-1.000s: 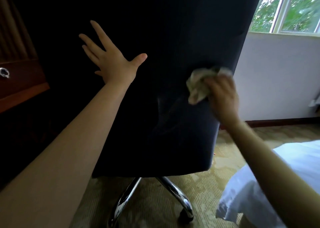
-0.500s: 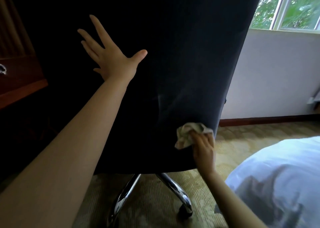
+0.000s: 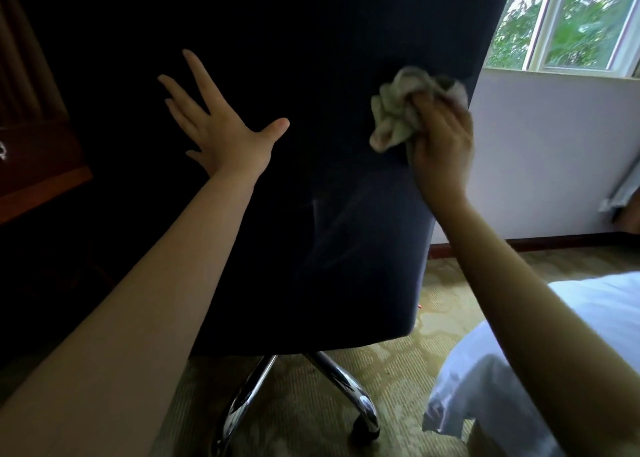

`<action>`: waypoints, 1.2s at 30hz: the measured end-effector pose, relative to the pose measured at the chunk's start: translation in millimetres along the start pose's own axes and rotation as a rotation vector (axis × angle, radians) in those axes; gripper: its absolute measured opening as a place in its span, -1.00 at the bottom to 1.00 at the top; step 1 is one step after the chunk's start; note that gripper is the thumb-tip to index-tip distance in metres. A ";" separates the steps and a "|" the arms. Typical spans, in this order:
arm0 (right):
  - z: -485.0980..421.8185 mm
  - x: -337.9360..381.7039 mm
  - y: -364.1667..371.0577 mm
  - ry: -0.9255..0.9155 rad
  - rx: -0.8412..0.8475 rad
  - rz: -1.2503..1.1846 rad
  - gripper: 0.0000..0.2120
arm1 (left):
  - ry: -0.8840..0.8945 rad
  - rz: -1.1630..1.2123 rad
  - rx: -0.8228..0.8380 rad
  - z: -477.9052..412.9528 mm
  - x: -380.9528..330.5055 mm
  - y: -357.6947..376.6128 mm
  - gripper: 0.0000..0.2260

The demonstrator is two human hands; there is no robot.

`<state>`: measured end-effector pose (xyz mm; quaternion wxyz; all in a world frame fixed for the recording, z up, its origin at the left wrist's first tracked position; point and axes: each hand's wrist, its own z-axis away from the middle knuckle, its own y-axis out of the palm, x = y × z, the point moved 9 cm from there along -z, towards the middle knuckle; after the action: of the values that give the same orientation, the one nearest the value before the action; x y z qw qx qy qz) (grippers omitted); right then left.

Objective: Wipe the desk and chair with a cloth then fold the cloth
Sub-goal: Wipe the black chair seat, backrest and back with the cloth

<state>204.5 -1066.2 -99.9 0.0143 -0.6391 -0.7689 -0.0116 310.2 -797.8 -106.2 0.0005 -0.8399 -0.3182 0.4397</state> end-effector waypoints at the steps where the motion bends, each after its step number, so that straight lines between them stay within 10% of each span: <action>1: -12.2 4.2 -0.1 0.011 -0.033 -0.011 -0.63 | -0.003 0.002 -0.003 0.1 0.0 0.2 0.07; 9: 94.4 31.4 40.7 0.373 -0.041 0.103 -0.52 | -0.016 -0.044 -0.021 -0.8 0.5 3.8 0.06; 19: 154.3 193.8 111.7 -0.579 0.407 -0.085 -0.68 | -0.045 -0.095 -0.028 4.1 -0.4 2.0 0.03; 22: 117.6 125.7 83.1 -0.297 0.266 0.057 -0.66 | -0.058 -0.097 -0.012 0.7 0.6 0.9 0.05; 27: 108.8 -53.8 7.3 0.965 -0.137 0.095 -0.53 | -0.067 -0.097 0.004 0.4 1.1 1.3 0.08; 29: 114.4 -64.7 4.5 1.127 -0.221 0.096 -0.56 | -0.065 -0.087 0.008 1.3 0.4 2.6 0.08; 32: 104.9 -19.1 33.7 0.991 -0.134 0.065 -0.52 | -0.069 -0.079 0.012 2.5 0.2 4.8 0.07; 36: 109.6 99.7 89.8 0.317 0.090 0.162 -0.53 | -0.071 -0.088 -0.003 2.6 0.2 5.3 0.06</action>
<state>273.7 -947.9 -205.8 0.1647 -0.6880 -0.7026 -0.0766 311.3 -802.6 -109.4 0.0073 -0.8091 -0.3553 0.4681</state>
